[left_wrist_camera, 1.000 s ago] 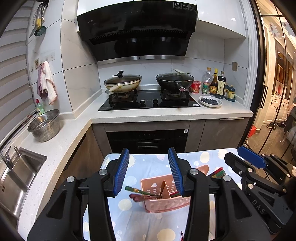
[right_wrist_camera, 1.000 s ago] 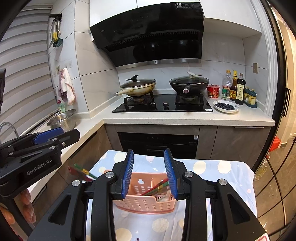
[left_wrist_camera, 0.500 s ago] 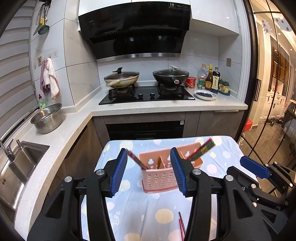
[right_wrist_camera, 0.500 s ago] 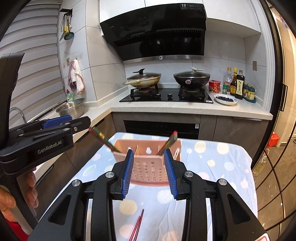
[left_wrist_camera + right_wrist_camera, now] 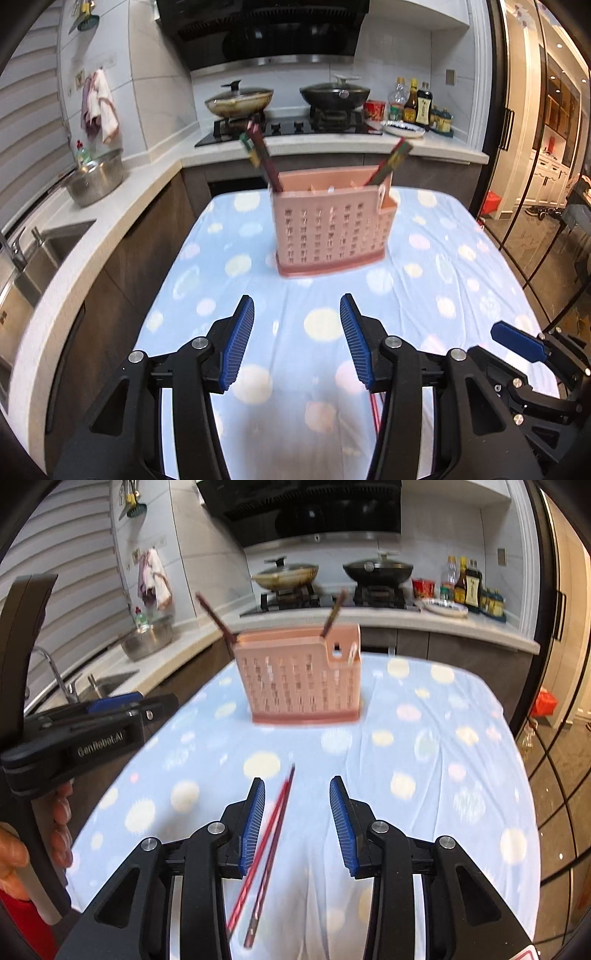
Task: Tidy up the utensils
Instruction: 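Move both tools back toward the red chopsticks on the cloth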
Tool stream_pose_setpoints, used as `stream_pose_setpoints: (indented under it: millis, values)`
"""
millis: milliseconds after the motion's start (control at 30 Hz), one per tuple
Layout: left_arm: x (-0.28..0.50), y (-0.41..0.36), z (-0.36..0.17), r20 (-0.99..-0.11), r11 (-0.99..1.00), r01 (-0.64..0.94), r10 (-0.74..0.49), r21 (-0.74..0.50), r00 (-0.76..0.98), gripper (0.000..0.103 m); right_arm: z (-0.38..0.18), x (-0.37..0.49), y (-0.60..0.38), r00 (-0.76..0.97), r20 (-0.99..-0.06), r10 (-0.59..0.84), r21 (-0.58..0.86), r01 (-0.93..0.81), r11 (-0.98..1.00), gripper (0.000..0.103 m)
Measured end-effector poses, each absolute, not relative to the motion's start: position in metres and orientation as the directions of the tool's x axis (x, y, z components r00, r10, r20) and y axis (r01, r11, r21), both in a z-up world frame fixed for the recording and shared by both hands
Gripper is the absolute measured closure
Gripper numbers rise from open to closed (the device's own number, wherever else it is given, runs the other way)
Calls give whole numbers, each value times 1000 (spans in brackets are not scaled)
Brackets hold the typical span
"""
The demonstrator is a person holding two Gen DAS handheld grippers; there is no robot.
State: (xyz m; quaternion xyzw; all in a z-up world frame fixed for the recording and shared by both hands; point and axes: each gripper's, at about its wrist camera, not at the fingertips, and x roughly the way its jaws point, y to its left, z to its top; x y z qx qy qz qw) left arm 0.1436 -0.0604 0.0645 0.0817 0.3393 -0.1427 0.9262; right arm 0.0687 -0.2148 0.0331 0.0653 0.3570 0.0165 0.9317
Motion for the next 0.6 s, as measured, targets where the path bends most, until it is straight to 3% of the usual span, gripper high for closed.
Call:
stream_pose_setpoints:
  millis: [600]
  values:
    - [71,-29,-23,-788,955,295,-151,40,597,57,-61,5,-175,609,-784,119,139,-15,990,67]
